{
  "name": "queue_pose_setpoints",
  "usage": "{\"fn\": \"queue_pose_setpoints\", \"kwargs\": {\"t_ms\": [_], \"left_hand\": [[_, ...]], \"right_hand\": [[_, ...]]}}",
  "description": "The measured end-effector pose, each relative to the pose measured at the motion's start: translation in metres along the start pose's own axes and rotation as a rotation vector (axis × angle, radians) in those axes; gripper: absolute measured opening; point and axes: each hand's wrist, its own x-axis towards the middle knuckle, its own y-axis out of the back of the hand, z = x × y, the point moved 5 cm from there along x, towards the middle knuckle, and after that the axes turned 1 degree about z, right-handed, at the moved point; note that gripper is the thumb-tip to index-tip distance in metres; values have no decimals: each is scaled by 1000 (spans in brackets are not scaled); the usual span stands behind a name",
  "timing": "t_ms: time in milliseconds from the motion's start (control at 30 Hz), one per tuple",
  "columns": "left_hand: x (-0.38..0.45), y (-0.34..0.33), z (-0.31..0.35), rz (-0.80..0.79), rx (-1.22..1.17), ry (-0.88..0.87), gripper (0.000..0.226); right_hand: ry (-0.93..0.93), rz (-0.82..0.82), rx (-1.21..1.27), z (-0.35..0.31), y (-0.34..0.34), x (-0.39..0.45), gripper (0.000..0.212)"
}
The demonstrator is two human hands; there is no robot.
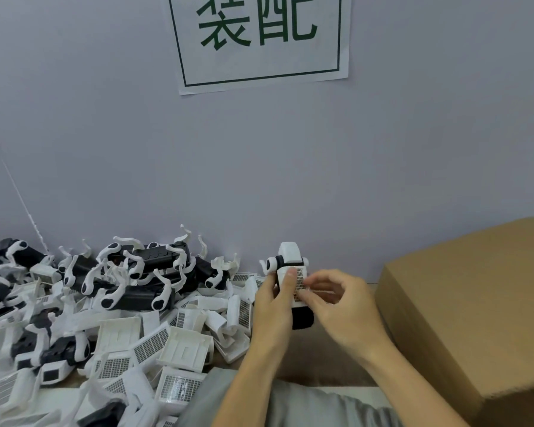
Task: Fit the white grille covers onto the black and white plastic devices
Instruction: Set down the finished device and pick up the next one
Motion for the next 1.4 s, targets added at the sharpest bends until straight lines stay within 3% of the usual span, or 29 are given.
{"fn": "queue_pose_setpoints", "kwargs": {"t_ms": [133, 233, 333, 500, 633, 733, 900, 1100, 1200, 1267, 1400], "left_hand": [[-1, -3, -3, -20, 26, 39, 25], [-2, -8, -5, -83, 32, 58, 25], [-1, -7, -6, -83, 23, 54, 24], [-1, -8, -7, -76, 30, 30, 22], [-3, -10, -4, -67, -27, 36, 26], [-1, -7, -1, -10, 99, -15, 26], [-2, -5, 4, 44, 261, -69, 30], [-3, -15, -5, -107, 34, 90, 25], [-1, -9, -9, -58, 178, 91, 29], [1, -3, -9, -4, 260, 75, 32], [0, -2, -4, -17, 313, 32, 29]], "right_hand": [[-116, 14, 108, 8, 0, 2, 1], [-274, -96, 267, 18, -6, -1, 18], [-340, -114, 351, 19, -9, -4, 21], [-317, -4, 336, 19, -7, -3, 8], [-317, -14, 410, 19, -5, -3, 12], [-323, -55, 456, 18, -7, -4, 19], [-281, 73, 242, 20, -7, -1, 23], [-270, 104, 308, 22, -4, -3, 26], [-289, 31, 401, 20, -6, -4, 20], [-240, -1, 311, 18, -7, -4, 15], [-182, 31, 139, 18, -5, -1, 24]]}}
